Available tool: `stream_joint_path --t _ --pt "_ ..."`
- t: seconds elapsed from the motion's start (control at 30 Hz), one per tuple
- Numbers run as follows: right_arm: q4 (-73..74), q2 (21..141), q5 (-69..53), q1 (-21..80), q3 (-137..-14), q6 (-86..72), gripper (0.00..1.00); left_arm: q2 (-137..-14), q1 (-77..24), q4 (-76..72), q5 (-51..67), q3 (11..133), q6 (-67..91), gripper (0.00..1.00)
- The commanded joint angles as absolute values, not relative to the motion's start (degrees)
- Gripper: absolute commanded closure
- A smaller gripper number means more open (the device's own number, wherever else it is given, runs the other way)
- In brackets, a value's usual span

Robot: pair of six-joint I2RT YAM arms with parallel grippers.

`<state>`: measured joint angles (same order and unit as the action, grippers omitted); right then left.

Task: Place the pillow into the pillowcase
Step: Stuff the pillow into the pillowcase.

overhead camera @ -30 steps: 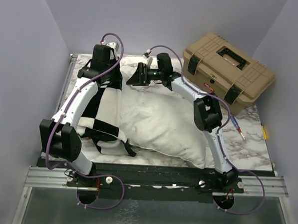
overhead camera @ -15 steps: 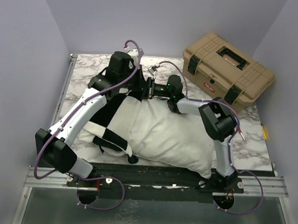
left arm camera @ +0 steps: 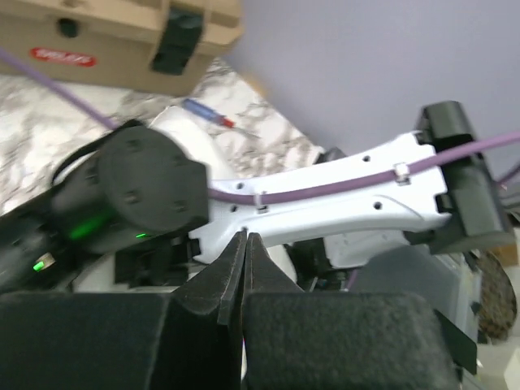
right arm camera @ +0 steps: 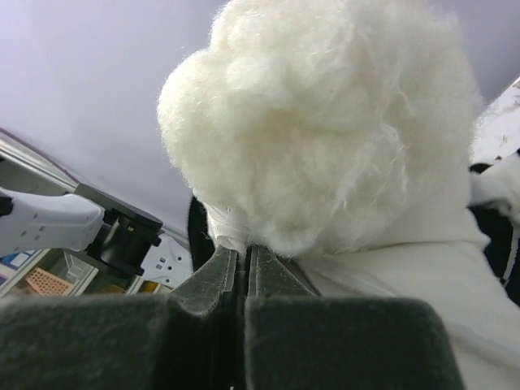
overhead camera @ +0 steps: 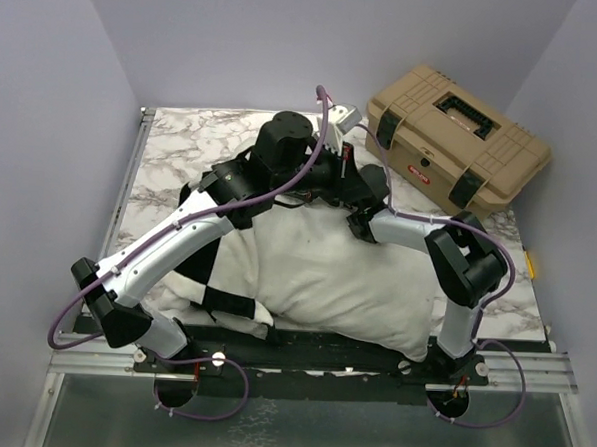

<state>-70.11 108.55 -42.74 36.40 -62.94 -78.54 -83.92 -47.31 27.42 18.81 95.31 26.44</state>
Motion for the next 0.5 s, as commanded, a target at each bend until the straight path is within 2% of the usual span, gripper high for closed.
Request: stream_joint_path --t 0.0,0.1,0.13,0.17,0.2,0.27,0.33,0.47 --pt "-61.8 100.6 -37.7 36.8 -66.0 -70.8 1.0 -83.2 -49.6 26.5 20.7 97.1 25.5 1.0" --pt "-48.6 97.5 -37.8 37.0 -68.2 -62.6 1.0 -79.6 -49.6 28.6 10.4 92.3 24.0 1.0" --pt "-45.2 96.9 -38.1 37.3 -68.6 -60.5 1.0 -77.8 -49.6 29.3 5.6 90.6 23.9 0.94" --pt "-42.6 96.9 -38.5 37.4 -68.7 -59.1 1.0 -75.9 -49.6 30.2 0.1 89.2 24.0 0.75" --pt "-41.1 97.1 -39.2 37.6 -68.4 -58.5 1.0 -74.1 -49.6 31.0 -4.8 87.9 23.8 0.61" --pt "-40.8 98.3 -40.9 37.9 -67.3 -58.6 1.0 -70.6 -49.6 32.8 -15.9 85.7 23.6 0.38" --pt "-39.6 100.7 -42.7 38.2 -67.1 -59.1 1.0 -67.4 -49.6 34.5 -26.2 84.3 23.5 0.25" --pt "-36.1 105.5 -45.6 39.8 -68.6 -58.9 1.0 -63.4 -49.4 37.1 -40.3 84.3 22.4 0.17"
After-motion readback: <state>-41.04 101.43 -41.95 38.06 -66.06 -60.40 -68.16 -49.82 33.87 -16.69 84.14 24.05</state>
